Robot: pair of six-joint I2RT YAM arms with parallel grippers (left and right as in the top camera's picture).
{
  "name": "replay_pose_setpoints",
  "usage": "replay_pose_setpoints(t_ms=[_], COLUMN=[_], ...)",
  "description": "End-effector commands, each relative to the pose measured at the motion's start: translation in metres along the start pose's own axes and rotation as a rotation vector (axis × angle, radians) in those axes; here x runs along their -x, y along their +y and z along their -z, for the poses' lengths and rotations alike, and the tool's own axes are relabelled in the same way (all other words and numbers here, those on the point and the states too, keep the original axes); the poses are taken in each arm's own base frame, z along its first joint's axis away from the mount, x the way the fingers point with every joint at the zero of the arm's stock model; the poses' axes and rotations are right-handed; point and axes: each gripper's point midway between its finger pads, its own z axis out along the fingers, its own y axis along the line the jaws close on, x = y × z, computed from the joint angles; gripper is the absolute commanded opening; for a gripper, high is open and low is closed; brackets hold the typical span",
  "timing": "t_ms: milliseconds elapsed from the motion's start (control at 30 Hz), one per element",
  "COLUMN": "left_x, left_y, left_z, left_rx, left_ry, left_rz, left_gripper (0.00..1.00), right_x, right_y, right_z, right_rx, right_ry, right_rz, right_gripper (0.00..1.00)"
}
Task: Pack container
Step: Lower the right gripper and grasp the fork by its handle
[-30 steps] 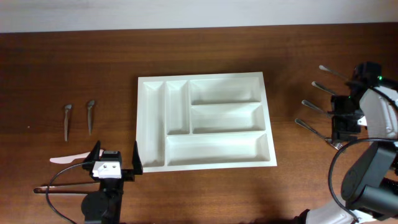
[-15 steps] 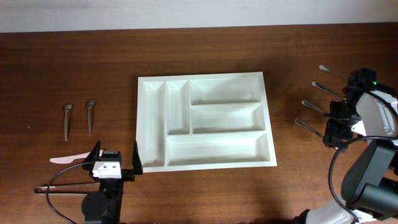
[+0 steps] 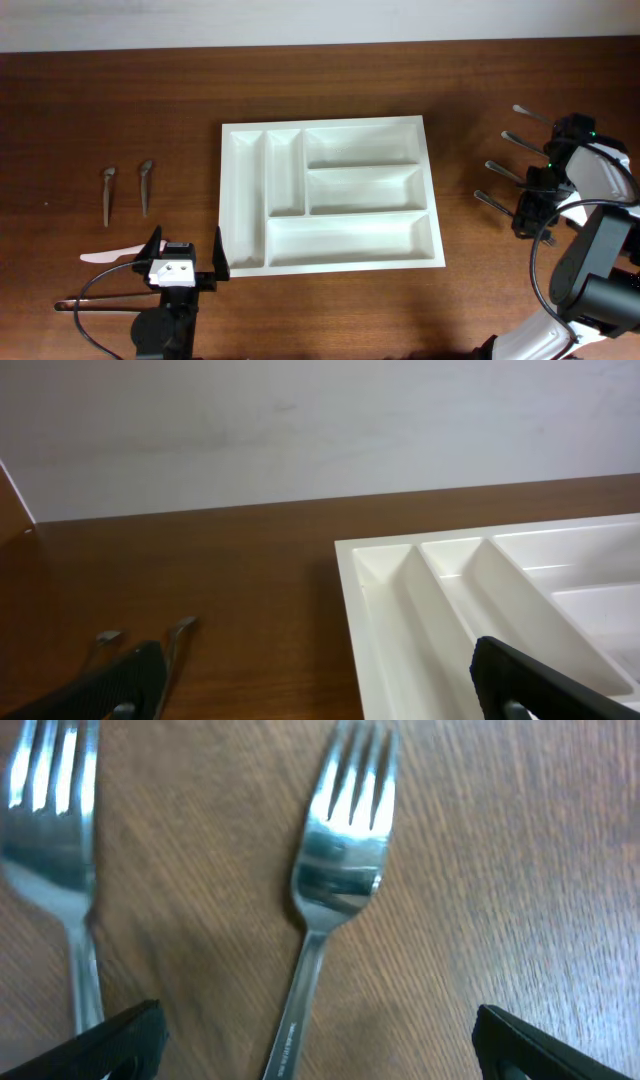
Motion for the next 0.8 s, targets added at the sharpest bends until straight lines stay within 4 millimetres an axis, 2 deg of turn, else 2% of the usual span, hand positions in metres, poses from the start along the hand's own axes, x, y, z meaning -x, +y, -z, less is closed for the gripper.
replay_pose_setpoints(t_ms=[0, 400, 600, 767], left_x=[-0.002, -0.002, -0.002, -0.002], left_y=[0.002, 0.002, 0.002, 0.002], left_z=[0.000, 0.000, 0.000, 0.000], left_rx=[0.012, 0.012, 0.012, 0.012], left_ry=[0.002, 0.002, 0.002, 0.002], left_rz=[-0.019, -0.019, -0.019, -0.019], left_gripper=[0.99, 0.99, 0.99, 0.99], right_x=[0.001, -0.001, -0.001, -0.002], right_y=[-0.008, 0.004, 0.003, 0.000], right_z=[-0.011, -0.026, -0.027, -0.035], right_rx=[-0.025, 0.052, 0.047, 0.020], right_ry=[0.002, 0.011, 0.010, 0.009], right_rz=[-0.110, -0.046, -0.043, -0.041], right_gripper=[0.99, 0.99, 0.99, 0.99])
